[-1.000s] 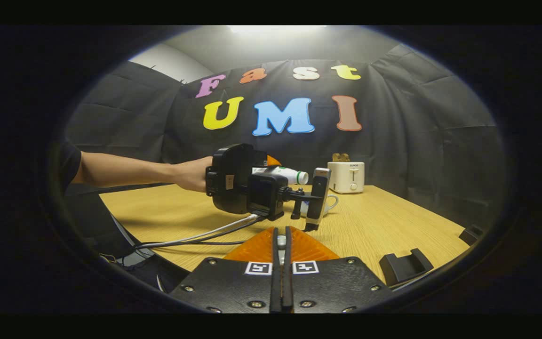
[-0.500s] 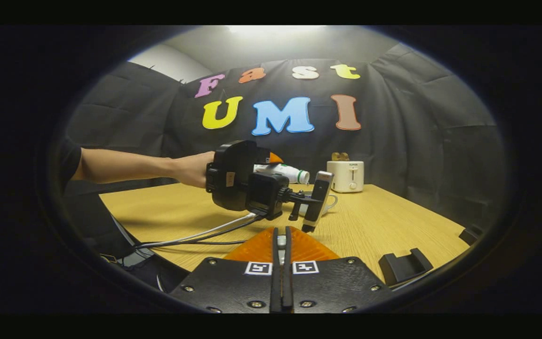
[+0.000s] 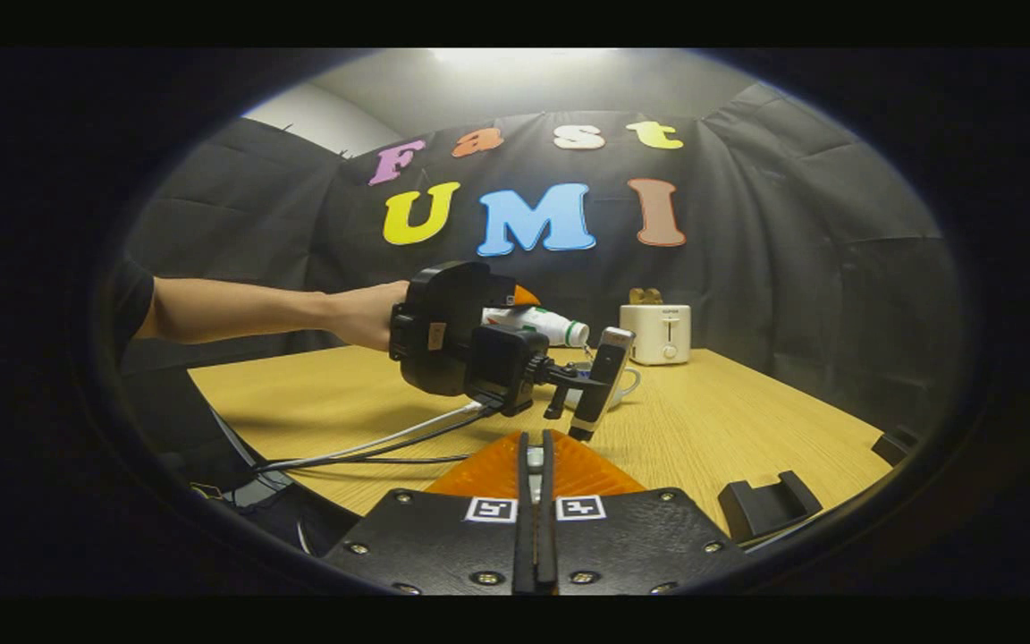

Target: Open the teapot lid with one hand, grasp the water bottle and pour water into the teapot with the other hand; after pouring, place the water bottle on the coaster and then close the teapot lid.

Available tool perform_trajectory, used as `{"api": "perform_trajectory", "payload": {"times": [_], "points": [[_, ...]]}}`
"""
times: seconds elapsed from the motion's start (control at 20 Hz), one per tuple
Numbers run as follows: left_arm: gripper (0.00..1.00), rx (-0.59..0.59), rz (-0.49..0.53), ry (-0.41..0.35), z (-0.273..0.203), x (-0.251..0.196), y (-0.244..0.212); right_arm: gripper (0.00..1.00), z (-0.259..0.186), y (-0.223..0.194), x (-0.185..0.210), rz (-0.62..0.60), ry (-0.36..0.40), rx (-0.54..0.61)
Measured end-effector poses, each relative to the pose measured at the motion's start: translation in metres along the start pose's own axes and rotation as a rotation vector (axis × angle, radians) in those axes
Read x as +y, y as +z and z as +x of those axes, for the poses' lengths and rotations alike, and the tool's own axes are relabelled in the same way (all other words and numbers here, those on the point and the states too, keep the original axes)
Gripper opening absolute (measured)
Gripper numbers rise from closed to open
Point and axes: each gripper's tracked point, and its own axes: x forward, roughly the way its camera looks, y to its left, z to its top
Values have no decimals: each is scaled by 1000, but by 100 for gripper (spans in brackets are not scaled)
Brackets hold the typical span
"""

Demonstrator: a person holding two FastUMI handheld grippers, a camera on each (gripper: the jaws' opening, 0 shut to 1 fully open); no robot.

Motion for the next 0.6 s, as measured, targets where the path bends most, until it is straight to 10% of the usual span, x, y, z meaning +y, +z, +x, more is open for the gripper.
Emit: {"api": "perform_trajectory", "payload": {"times": [0.45, 0.5, 0.55, 0.6], "points": [[83, 10, 51, 15, 3, 5, -6, 1, -2, 4, 2, -4, -1, -18], [83, 9, 58, 18, 3, 5, -5, 18, -2, 3, 2, -4, 1, -16], [78, 7, 68, 16, 4, 5, -4, 1, -2, 2, 3, -4, 4, -12], [83, 3, 77, 21, 3, 6, -3, 18, -2, 2, 3, -3, 5, -8]]}}
